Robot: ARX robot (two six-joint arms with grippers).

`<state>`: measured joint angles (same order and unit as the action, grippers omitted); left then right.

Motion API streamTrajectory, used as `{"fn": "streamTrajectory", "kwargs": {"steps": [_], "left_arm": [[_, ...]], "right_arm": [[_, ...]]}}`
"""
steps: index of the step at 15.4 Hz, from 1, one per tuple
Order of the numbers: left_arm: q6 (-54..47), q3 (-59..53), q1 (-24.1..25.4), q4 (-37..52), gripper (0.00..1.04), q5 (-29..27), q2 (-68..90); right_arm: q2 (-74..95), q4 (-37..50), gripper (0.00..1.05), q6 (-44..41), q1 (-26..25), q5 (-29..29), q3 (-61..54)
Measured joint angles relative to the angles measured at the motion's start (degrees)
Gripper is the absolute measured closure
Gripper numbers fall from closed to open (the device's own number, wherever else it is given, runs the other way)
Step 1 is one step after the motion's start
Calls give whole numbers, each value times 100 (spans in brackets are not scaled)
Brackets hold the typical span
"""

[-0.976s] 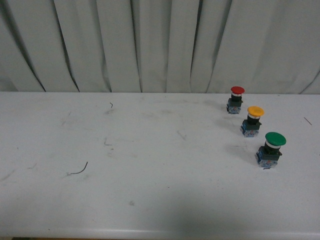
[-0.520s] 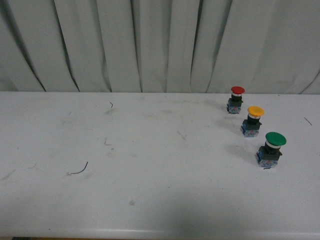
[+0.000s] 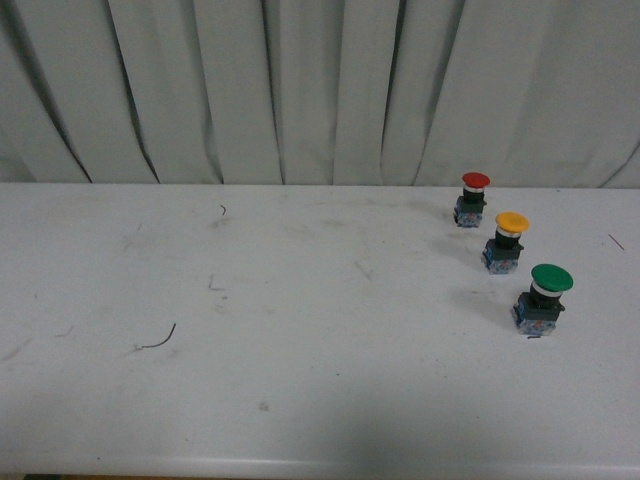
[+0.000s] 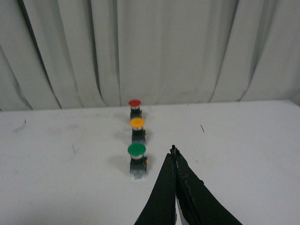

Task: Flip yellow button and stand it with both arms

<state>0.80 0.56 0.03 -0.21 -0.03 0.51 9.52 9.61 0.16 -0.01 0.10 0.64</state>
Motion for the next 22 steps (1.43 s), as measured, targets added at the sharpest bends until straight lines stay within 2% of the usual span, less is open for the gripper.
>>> {"fn": "streamTrajectory", "kwargs": {"steps": [1, 2, 7, 15, 22], "left_arm": [[0, 0, 0, 0, 7, 2, 0], [0, 0, 0, -2, 7, -2, 0], [0, 0, 0, 0, 7, 0, 0], [0, 0, 0, 0, 7, 0, 0], [0, 0, 0, 0, 7, 0, 0]], "right_arm": [[-529, -857, 103, 2, 0, -15, 2], [-935, -931, 103, -2, 0, -11, 2], [-931, -979, 101, -4, 0, -11, 2], [-931, -981, 5, -2, 0, -11, 2], [-931, -981, 7, -2, 0, -9, 2]]}}
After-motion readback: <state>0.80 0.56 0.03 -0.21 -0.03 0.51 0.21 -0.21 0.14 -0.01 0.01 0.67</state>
